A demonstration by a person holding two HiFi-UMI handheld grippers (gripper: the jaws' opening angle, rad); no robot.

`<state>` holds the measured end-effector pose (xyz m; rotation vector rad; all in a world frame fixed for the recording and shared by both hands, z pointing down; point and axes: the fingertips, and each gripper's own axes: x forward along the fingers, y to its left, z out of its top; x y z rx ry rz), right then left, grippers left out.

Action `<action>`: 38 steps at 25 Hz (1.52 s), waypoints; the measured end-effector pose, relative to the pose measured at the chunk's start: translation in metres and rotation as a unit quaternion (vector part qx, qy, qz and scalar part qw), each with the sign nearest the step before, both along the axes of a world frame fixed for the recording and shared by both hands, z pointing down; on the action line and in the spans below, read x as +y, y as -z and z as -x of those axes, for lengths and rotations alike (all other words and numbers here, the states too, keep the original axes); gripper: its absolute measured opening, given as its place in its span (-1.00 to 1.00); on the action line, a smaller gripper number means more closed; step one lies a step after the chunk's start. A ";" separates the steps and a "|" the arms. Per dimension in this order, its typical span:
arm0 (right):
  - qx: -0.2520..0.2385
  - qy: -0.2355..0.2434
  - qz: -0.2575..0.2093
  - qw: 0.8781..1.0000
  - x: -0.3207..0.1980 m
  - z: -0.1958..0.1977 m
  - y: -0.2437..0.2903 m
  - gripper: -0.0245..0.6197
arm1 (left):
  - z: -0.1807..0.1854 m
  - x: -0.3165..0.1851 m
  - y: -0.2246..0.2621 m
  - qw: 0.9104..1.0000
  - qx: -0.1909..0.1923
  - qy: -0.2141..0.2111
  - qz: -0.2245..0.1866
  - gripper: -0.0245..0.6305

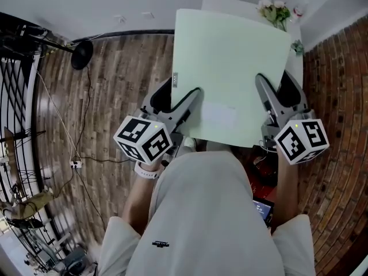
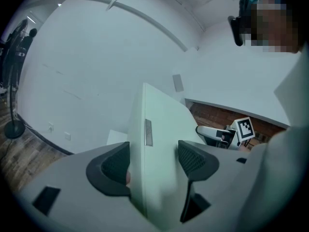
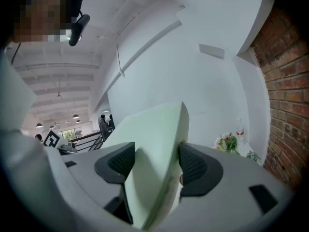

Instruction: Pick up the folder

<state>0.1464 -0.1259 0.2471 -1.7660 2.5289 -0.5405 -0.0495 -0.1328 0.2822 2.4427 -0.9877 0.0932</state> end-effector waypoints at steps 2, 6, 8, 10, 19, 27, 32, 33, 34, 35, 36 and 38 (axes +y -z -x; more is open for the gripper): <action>-0.001 -0.006 0.001 1.000 0.004 -0.001 -0.001 -0.04 | -0.001 0.000 0.000 1.000 0.000 -0.009 -0.001 0.06; -0.012 -0.013 -0.001 1.000 0.011 -0.005 -0.002 -0.04 | -0.004 0.003 0.003 1.000 -0.005 -0.014 -0.012 0.05; -0.013 -0.019 -0.005 1.000 0.013 -0.007 0.001 -0.04 | -0.006 0.003 0.006 1.000 -0.003 -0.017 -0.018 0.04; -0.013 -0.023 -0.011 1.000 0.015 -0.007 0.006 -0.04 | -0.007 0.003 0.010 1.000 -0.001 -0.019 -0.023 0.04; 0.005 -0.022 -0.031 0.999 0.018 0.002 0.017 -0.03 | 0.001 0.005 0.014 0.999 0.004 -0.021 -0.027 0.03; 0.003 -0.020 -0.035 0.999 0.025 0.014 0.022 -0.05 | 0.013 0.009 0.019 0.999 0.001 -0.015 -0.036 0.02; -0.001 -0.024 -0.040 0.999 0.023 0.013 0.030 -0.06 | 0.013 0.007 0.025 0.999 0.005 -0.016 -0.039 0.02; -0.002 -0.025 -0.041 0.999 0.024 0.014 0.032 -0.07 | 0.013 0.006 0.027 0.999 0.005 -0.015 -0.041 0.02; -0.003 -0.026 -0.042 0.999 0.025 0.014 0.033 -0.07 | 0.014 0.007 0.029 0.999 0.004 -0.015 -0.043 0.02; -0.005 -0.027 -0.042 0.999 0.026 0.014 0.033 -0.07 | 0.014 0.008 0.030 0.999 0.003 -0.014 -0.045 0.02; -0.007 -0.027 -0.042 0.999 0.028 0.014 0.033 -0.07 | 0.015 0.010 0.031 0.999 0.002 -0.014 -0.047 0.02; -0.011 -0.028 -0.041 0.999 0.031 0.015 0.032 -0.08 | 0.016 0.012 0.031 0.999 0.000 -0.015 -0.049 0.02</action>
